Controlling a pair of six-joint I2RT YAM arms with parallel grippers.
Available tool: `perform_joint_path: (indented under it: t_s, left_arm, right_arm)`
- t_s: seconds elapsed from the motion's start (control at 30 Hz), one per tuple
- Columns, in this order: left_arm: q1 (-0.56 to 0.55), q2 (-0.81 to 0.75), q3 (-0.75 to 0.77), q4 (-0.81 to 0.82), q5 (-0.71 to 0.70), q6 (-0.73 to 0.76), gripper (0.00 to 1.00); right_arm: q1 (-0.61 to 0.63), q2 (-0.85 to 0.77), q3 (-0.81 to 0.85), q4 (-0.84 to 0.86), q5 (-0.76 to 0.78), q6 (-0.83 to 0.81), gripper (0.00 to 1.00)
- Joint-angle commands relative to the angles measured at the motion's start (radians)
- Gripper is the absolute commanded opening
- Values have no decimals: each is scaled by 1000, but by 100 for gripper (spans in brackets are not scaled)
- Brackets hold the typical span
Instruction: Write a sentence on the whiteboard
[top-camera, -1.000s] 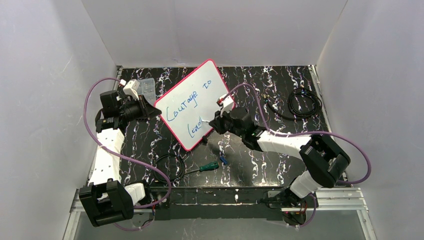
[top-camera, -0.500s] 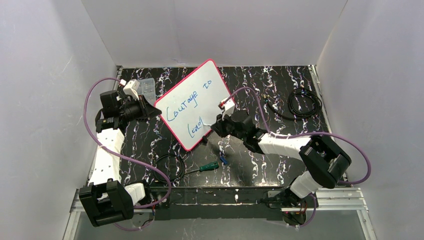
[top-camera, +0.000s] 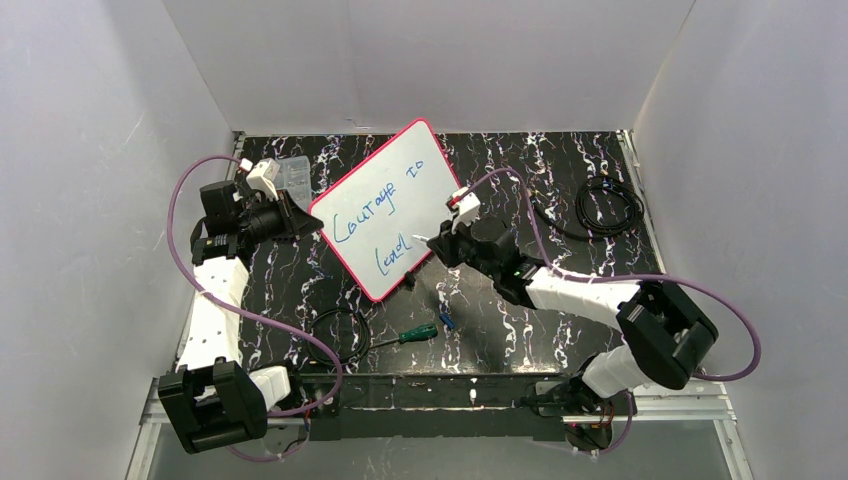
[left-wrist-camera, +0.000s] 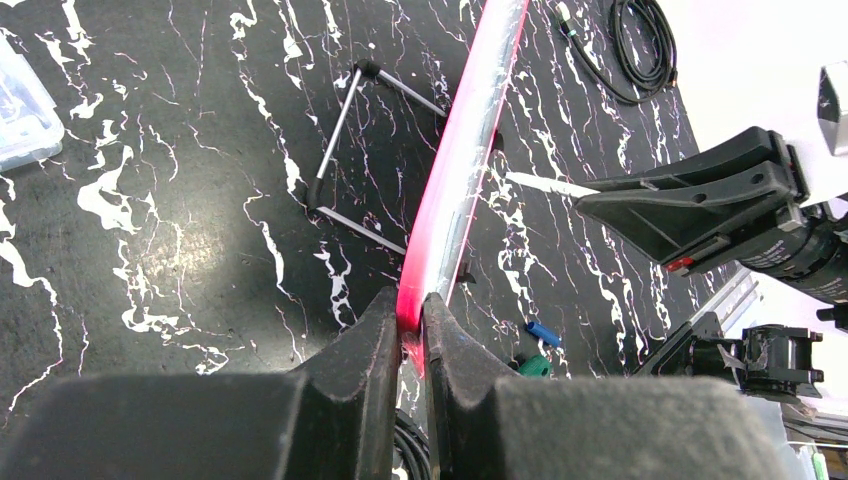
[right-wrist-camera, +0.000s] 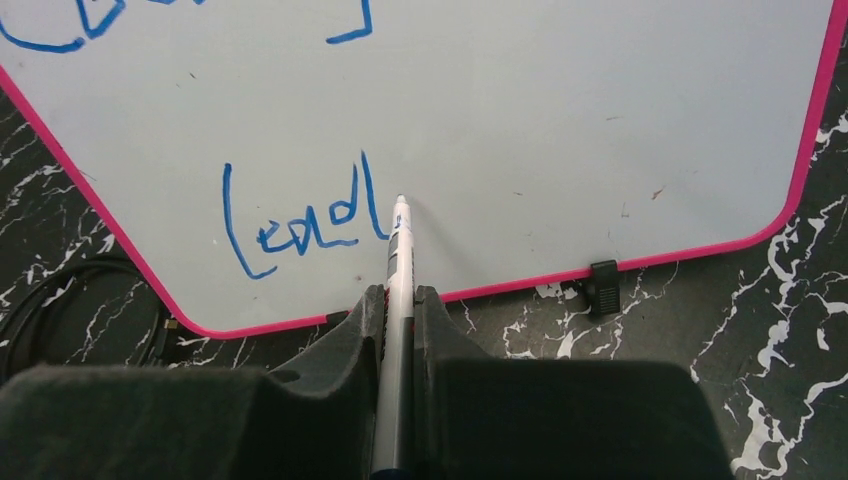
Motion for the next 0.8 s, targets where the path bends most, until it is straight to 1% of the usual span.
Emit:
perform_joint_path:
  t_s: [0.0,0.17,0.57,0.6,0.77]
  left_arm:
    - [-3,-10,-8,-13,-11,20,0]
    - [-5,-9,-8,-11,-9,19,0]
    - [-4,-7,-8,-10,-7,18,0]
    - [-4,-8,-8,-10,-7,18,0]
    - [-4,-7,-8,-9,-9,18,0]
  right_arm:
    - [-5,-29,22,85,-52,-11,1]
    - [-5,0,53,121,-91,-2,1]
    - [-5,57,86,90,-92,-3,1]
    - [-5,61,88,90,-118,-3,1]
    - [-5,82,99,88,-129,-3,1]
